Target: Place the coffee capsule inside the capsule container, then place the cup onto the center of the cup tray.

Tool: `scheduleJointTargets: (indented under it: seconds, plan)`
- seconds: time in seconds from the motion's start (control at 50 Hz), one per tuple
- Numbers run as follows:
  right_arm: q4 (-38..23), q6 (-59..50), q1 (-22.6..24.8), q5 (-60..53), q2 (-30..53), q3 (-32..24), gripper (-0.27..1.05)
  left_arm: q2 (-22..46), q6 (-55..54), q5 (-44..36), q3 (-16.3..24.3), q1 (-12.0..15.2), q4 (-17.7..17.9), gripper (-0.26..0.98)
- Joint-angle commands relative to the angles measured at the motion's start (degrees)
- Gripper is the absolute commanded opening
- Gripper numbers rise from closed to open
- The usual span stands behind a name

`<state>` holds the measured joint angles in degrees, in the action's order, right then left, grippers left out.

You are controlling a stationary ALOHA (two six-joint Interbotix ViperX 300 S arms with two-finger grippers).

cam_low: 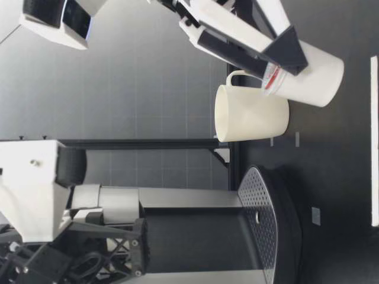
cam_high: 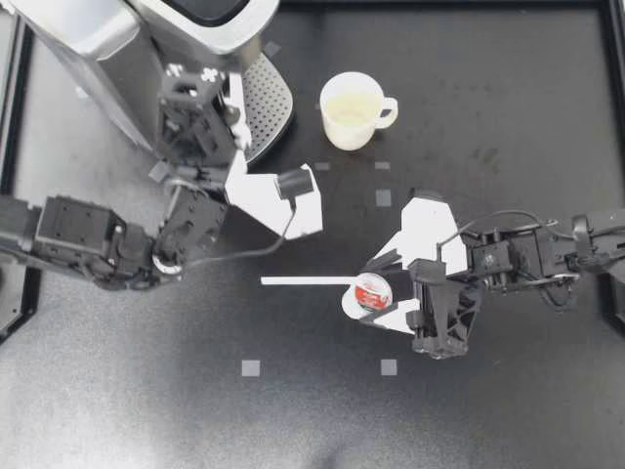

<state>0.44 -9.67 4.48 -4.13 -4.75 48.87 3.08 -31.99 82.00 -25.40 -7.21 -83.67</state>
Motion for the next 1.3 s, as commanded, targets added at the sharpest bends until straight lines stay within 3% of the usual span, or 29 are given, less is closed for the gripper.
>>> scheduleJointTargets:
  seconds: [0.0, 0.24, 0.56, 0.88, 1.18, 1.28]
  plan:
    - [0.1, -0.2, -0.4, -0.5, -1.1, -1.2, 0.56, -2.1, -0.3, 0.4, 0.4, 0.4, -1.7, 0.11]
    - [0.1, 0.0, -0.4, -0.5, -0.9, -1.7, 0.56, -3.4, -0.3, 0.4, -0.4, 1.8, -2.6, 0.11]
    - [0.1, 0.0, -0.4, -0.5, -0.2, -2.0, 0.56, -5.4, -0.1, 2.3, 0.4, 1.8, -9.2, 0.11]
    - [0.1, -0.1, -0.4, -0.5, -0.2, -2.2, 0.56, -6.8, 0.3, 4.4, 1.0, 1.8, -12.0, 0.11]
    - [0.1, -0.2, -0.4, -0.5, -0.2, -2.8, 0.56, -12.9, -2.4, 1.1, -0.3, 1.9, -12.2, 0.1]
    - [0.1, -0.2, -0.4, -0.5, -0.2, -3.0, 0.56, -15.5, -5.4, -1.2, -1.0, 3.2, -11.7, 0.1]
